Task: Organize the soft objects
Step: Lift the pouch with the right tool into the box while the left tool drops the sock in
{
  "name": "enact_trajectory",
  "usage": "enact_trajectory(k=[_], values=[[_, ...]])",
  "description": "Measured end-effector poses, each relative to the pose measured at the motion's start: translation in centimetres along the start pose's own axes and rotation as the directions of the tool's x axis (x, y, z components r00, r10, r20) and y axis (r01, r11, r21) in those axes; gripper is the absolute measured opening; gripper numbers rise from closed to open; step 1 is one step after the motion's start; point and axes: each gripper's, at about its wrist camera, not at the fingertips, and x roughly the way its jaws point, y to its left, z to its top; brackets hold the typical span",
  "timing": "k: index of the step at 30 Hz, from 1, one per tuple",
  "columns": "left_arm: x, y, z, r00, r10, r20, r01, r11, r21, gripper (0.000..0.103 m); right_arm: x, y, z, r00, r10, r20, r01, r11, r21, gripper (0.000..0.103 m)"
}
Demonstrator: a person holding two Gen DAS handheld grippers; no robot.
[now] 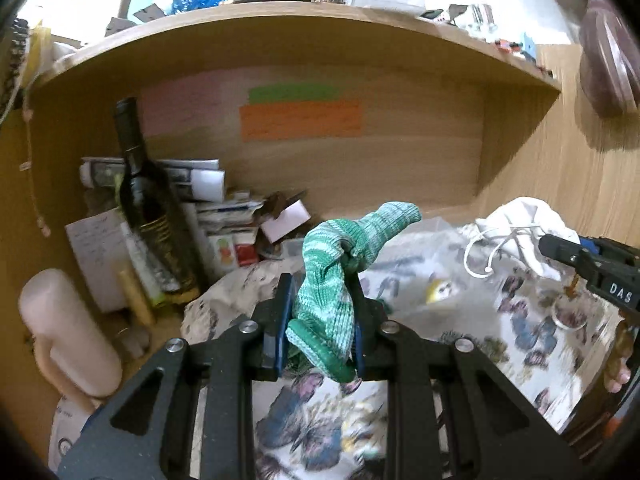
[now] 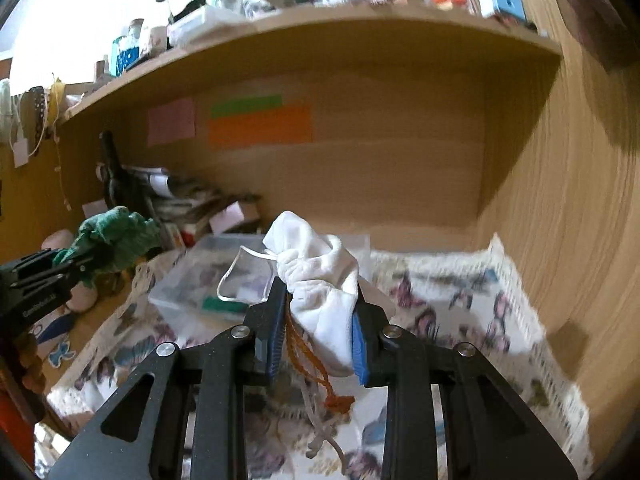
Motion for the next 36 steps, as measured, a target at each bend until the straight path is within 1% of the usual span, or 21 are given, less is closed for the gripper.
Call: enact_trajectory(k=[2,5,7,14,17,20,25,29,32,36], values=[[0.6,-0.1,0.9,1.000,-0.019,-0.002,0.019,1.000,-0.015,0.024,0.4,0.0,1.0,1.000,0.001,0.015,-0.001,1.000,-0.013,0.025],[1.9,-0.1,2.2,1.000,-0.027,-0.002,0.027,0.999,-0.030,0.024,1.4,0.0,2.3,1.000,0.002,0.024,-0.002,1.000,-0.030,0.025],[2.8,0.1,3.0,0.999,-0.049,-0.010,0.048,0.998,-0.046,0.024,2.3,0.0,3.1,1.000,0.007,0.022,-0.007,0.999,-0.040,0.025],[6.4,0.3,5.0,0.996,-0.064,-0.056,0.060,0.997,-0.056,0.024,5.4,0.7,4.8,0.999,0.032,-0.013,-0.033,0.997,-0.069,0.025],[8.3,0.4,5.4,0.993,-0.075,-0.097,0.068,0.995,-0.068,0.024,7.0,1.1,5.0,0.998,0.043,-0.046,-0.047,0.995,-0.083,0.025],[10.3,0.4,5.4,0.986,-0.084,-0.146,0.073,0.995,-0.074,0.024,8.5,1.3,4.9,0.996,0.047,-0.080,-0.055,0.994,-0.093,0.025],[13.4,0.1,4.7,0.970,-0.089,-0.227,0.075,0.995,-0.070,0.024,11.4,1.8,4.1,0.987,0.048,-0.155,-0.066,0.992,-0.110,0.025],[15.2,-0.4,4.0,0.957,-0.085,-0.277,0.073,0.996,-0.053,0.024,13.6,1.9,3.1,0.972,0.074,-0.224,-0.097,0.991,-0.093,0.025],[16.3,-0.9,3.3,0.946,-0.078,-0.316,0.073,0.997,-0.027,0.024,15.1,2.2,2.3,0.963,0.055,-0.264,-0.087,0.990,-0.110,0.025],[17.2,-1.4,2.7,0.935,-0.074,-0.347,0.076,0.997,-0.006,0.024,16.8,2.6,1.2,0.947,0.049,-0.319,-0.093,0.988,-0.125,0.025]])
